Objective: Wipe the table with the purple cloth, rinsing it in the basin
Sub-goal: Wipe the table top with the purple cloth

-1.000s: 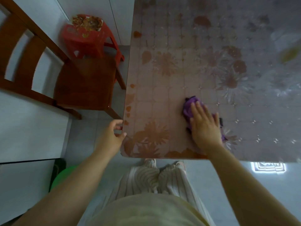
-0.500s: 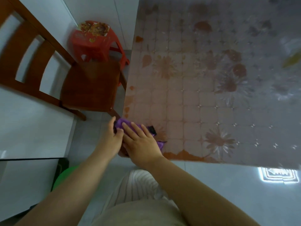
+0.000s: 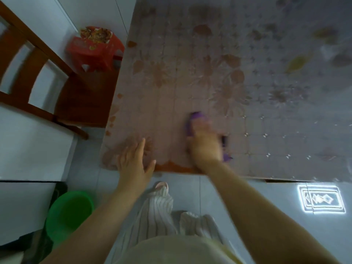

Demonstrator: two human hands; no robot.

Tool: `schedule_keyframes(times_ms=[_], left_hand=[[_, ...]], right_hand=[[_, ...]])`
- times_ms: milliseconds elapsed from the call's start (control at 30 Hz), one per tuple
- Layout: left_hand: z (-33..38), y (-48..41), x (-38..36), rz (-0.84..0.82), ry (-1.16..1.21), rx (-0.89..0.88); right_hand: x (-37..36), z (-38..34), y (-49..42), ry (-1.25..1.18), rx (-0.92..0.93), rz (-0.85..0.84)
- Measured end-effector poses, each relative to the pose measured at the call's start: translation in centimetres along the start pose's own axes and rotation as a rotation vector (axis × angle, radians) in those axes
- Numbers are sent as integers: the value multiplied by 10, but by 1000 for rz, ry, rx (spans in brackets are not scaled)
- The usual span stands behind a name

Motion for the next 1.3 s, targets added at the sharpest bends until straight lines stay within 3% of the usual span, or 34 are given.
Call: schedule_keyframes(times_ms=[100, 167, 233, 367, 500, 567, 633, 700, 867, 933, 967, 1067, 1200, 1267, 1300], left_hand=[[12, 25, -4, 75, 99, 62], [14, 35, -3, 138, 104, 75], [13, 38, -2, 180, 94, 71], [19, 46, -14, 159, 110, 129], [27, 53, -32, 145, 117, 145], [34, 54, -35, 150, 90, 141], [44, 53, -36, 145, 80, 99], [58, 49, -38, 103, 101, 62], [112, 28, -51, -66, 77, -153], [129, 17, -54, -129, 82, -218], [136, 10, -54, -151, 94, -234], [154, -10, -49, -146, 97, -266], [163, -26, -44, -157, 127, -256], [162, -32, -44, -171, 129, -252], [163, -34, -45, -175, 111, -246]], right_hand=[[-32, -76, 8, 51, 480, -214], [-31, -77, 19, 52, 567, -204], [-18, -33, 27, 36, 511, -123], [40, 132, 66, 121, 122, 114], [108, 301, 143, 96, -393, 244], [121, 328, 164, 29, -654, 287], [114, 310, 148, -6, -734, 309], [96, 262, 108, 32, -537, 267], [23, 78, 59, 67, 233, -72], [17, 70, 74, 75, 404, -101], [21, 86, 84, 98, 403, -74], [52, 180, 109, 147, 104, 68], [109, 306, 135, 29, -503, 227], [129, 331, 112, -54, -762, 289], [134, 329, 89, -67, -799, 302]])
Point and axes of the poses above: each hand's wrist, its own y-axis away from the middle knuckle, its own x-axis out of the back of the hand, z = x × y, the point moved 2 cm from there along -y, towards the middle knuckle, and after that the axes turned 15 degrees about x, right-handed, at the moved point
